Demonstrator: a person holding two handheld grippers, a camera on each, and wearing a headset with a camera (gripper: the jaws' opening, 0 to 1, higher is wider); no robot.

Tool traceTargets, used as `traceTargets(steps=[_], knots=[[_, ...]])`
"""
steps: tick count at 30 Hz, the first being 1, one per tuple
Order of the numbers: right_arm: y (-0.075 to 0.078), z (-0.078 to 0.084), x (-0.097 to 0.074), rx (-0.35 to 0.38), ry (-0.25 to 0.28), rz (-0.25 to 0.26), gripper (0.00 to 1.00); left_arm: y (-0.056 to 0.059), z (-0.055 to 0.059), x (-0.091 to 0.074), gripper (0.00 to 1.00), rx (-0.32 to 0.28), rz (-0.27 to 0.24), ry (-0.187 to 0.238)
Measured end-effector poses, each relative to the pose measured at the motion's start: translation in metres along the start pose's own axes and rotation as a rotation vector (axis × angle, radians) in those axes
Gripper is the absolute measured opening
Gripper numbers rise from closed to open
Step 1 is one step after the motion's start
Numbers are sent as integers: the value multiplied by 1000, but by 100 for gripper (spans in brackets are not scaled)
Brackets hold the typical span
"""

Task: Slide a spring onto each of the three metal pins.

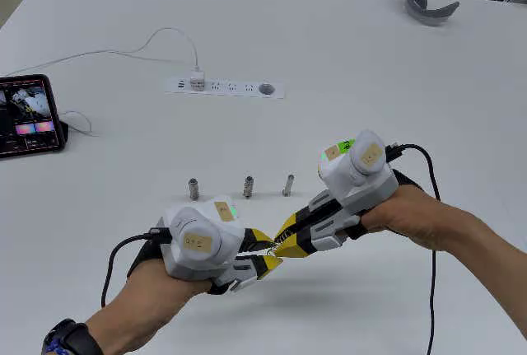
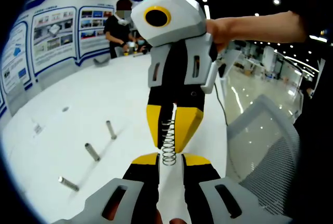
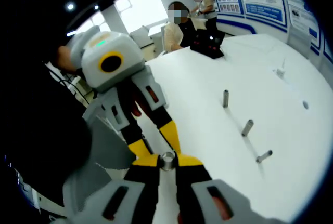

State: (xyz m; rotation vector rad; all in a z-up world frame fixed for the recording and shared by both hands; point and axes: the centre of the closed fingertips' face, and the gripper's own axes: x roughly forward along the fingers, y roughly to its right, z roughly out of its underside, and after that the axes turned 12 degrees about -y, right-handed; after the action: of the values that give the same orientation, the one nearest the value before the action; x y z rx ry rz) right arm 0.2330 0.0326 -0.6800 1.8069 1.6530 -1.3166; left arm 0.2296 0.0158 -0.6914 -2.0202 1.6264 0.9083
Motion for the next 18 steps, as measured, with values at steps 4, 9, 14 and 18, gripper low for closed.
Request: traceTargets(steps=[4,9,14,18], knots=[[3,0,-5,13,18,8,12,-2,5,0,22,-16,-7,-7],[9,6,-6,27,9,30,12,-4,10,-3,24,-38,-12,-8],[14,12,-8,42,4,45,12,-9,19,-5,27,-68,-25,-16],[19,17,-10,52,-6,61,12,-14,25,-7,30,-78,-46,-22]])
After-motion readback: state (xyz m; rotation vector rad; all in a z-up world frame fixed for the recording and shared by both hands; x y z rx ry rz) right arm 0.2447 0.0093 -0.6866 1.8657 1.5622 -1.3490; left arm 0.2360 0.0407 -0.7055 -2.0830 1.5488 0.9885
